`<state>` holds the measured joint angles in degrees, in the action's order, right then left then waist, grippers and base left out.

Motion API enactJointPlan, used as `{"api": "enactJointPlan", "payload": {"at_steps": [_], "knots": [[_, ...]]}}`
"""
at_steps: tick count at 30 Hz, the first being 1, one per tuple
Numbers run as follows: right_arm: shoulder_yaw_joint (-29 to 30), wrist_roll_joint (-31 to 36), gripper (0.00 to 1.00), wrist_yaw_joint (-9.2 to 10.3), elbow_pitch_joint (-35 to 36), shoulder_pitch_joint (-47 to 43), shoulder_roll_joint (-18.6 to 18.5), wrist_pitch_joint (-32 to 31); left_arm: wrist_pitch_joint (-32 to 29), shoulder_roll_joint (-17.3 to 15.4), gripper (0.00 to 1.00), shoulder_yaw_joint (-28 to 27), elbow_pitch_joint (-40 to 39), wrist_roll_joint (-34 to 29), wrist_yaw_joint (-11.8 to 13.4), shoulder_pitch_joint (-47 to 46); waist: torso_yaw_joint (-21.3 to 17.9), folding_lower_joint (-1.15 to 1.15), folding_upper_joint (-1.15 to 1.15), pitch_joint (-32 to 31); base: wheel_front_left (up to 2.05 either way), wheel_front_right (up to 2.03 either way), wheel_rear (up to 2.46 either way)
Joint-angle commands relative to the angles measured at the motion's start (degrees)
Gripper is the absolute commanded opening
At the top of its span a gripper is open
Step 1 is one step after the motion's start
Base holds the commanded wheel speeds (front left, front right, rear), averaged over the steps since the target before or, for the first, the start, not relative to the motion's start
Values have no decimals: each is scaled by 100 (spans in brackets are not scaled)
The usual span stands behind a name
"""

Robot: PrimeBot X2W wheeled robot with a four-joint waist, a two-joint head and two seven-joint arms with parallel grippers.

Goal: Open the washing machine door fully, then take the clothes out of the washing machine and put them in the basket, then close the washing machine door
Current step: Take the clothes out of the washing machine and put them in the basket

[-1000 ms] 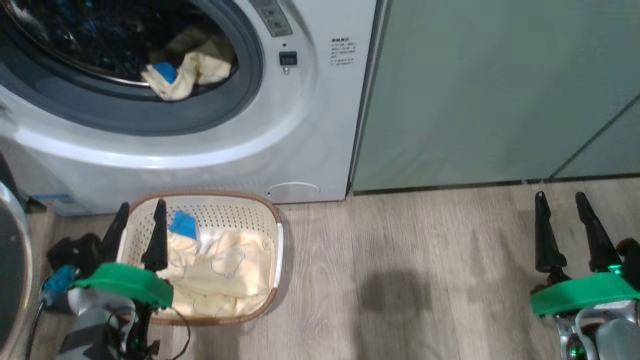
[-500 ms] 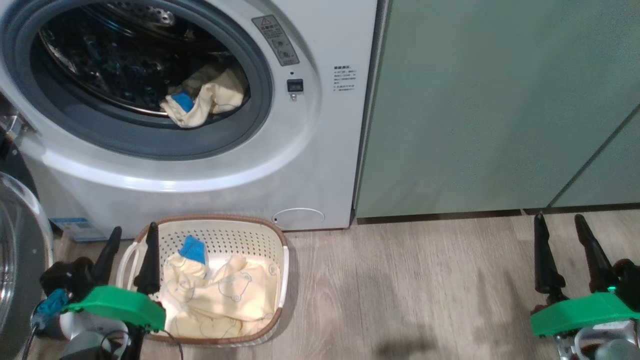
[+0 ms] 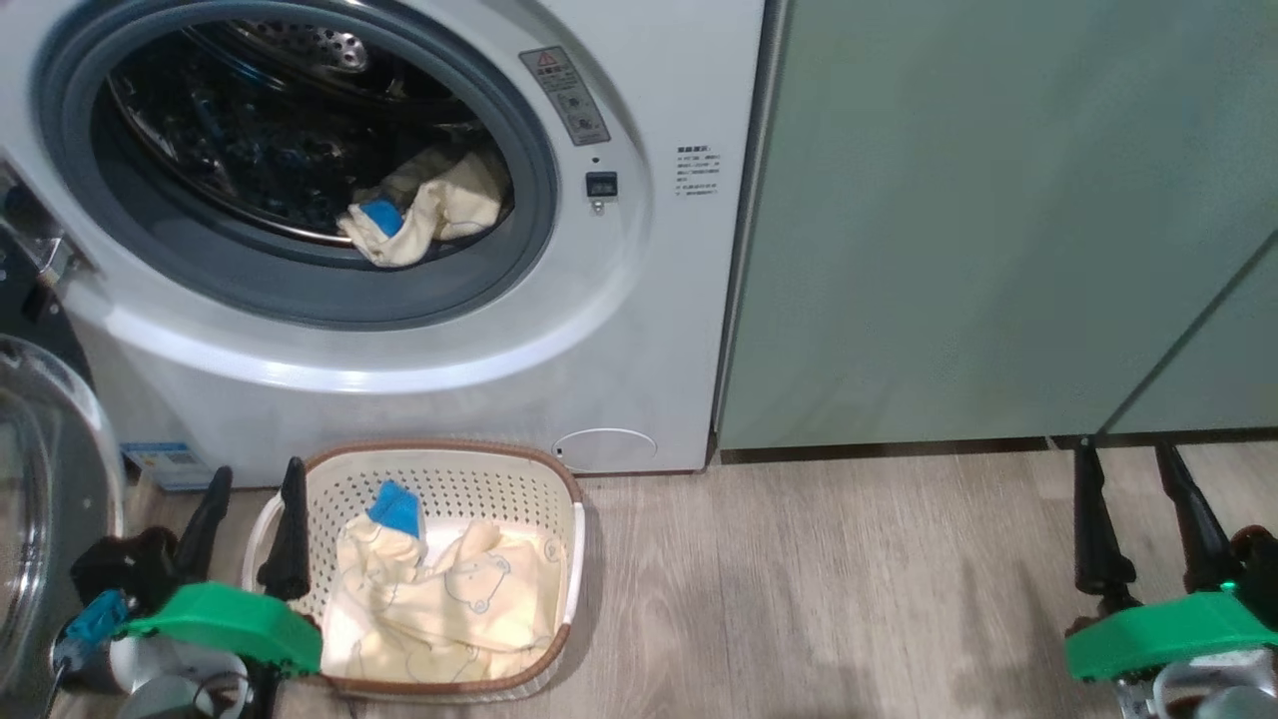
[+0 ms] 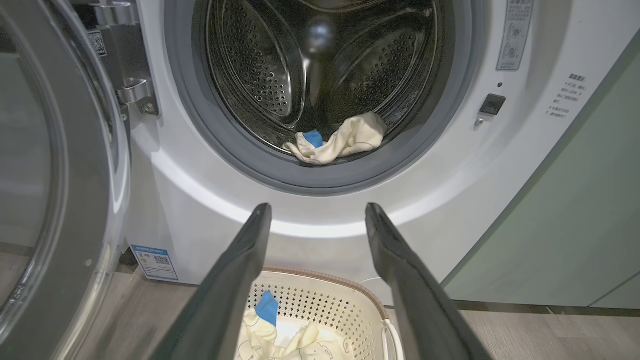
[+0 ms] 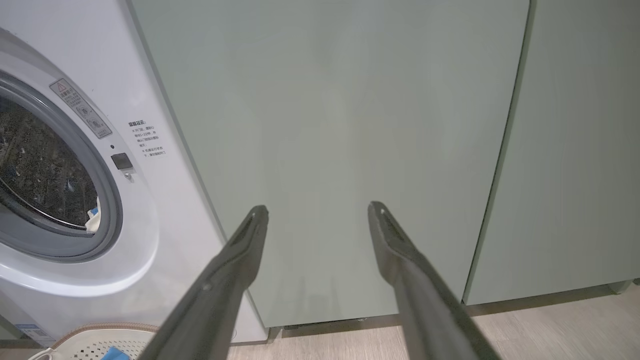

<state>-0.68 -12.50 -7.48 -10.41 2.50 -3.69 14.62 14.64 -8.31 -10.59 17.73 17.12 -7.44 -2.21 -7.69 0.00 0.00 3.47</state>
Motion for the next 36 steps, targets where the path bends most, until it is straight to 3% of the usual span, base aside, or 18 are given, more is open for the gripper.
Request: {"api": "enactJointPlan", "payload": {"at_steps": [1, 27, 36], "knots": [[-126, 57, 100, -1, 200, 97, -124, 38, 36, -145, 100, -197, -155, -47, -4, -105, 11, 0, 0, -1, 0, 0, 0], [-160, 41, 100, -1, 188, 58, -137, 38, 36, -90, 100, -132, -187, -37, -4, -94, 115, 0, 0, 21, 0, 0, 0], [-199, 19, 100, -1, 182, 166, -132, 38, -61, -326, 100, 78, 416, -71, -1, -652, 81, 0, 0, 256, 0, 0, 0]]}}
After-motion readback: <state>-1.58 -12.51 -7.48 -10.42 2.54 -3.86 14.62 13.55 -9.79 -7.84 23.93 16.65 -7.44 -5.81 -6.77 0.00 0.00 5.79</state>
